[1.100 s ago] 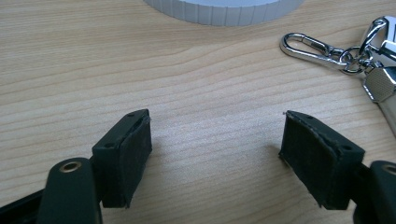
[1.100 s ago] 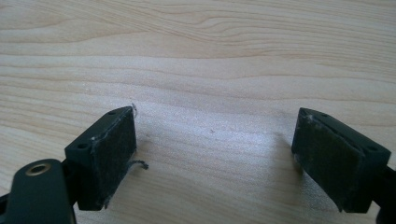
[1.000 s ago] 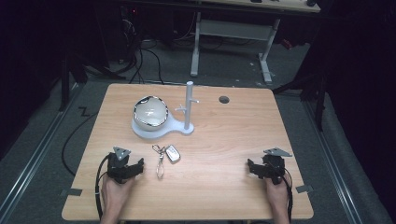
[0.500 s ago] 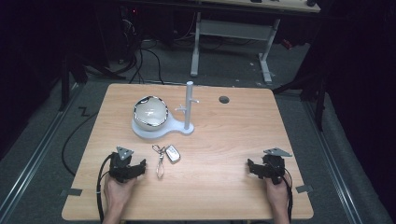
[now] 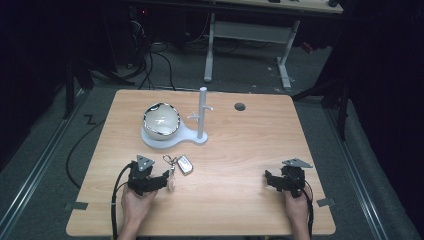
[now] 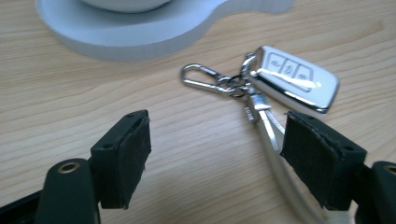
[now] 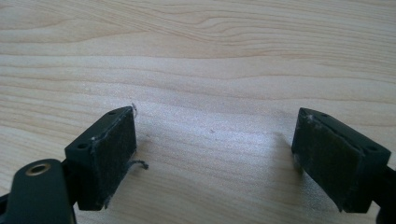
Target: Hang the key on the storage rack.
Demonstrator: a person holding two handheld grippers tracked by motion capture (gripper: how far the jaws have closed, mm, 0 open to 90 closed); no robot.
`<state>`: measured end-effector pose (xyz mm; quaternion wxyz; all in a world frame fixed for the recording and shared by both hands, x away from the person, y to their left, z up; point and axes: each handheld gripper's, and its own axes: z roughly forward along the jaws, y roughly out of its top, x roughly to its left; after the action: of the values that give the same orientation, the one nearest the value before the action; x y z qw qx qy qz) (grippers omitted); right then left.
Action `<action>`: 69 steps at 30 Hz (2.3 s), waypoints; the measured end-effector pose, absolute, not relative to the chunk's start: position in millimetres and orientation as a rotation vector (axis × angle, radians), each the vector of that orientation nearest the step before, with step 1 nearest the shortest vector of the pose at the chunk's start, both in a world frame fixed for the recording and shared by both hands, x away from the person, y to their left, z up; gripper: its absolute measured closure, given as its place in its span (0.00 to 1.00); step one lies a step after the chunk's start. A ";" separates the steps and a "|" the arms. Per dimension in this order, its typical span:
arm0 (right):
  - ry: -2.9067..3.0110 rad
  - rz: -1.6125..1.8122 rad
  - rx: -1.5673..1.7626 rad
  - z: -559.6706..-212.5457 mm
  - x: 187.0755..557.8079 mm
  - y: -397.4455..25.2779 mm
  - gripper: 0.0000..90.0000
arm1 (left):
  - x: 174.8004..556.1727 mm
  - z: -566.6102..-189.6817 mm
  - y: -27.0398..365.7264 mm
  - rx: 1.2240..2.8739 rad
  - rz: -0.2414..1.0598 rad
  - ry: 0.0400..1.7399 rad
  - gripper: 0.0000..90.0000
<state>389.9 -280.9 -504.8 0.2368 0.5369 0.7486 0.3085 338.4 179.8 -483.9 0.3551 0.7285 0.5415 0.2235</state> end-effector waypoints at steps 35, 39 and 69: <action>2.051 0.846 1.476 -504.8 389.8 -280.7 0.16 | 372.9 -492.2 103.5 2.019 0.495 1.354 0.32; 2.052 0.846 1.475 -504.8 389.8 -280.8 0.16 | 376.4 -493.7 105.5 2.004 0.491 1.364 0.31; 2.051 0.846 1.475 -504.8 389.8 -280.7 0.16 | 397.9 -498.3 119.8 1.988 0.564 1.433 0.39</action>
<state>389.8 -280.7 -504.8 0.2363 0.5379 0.7481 0.3086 397.9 119.8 -498.3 0.3081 0.7521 0.5421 0.2133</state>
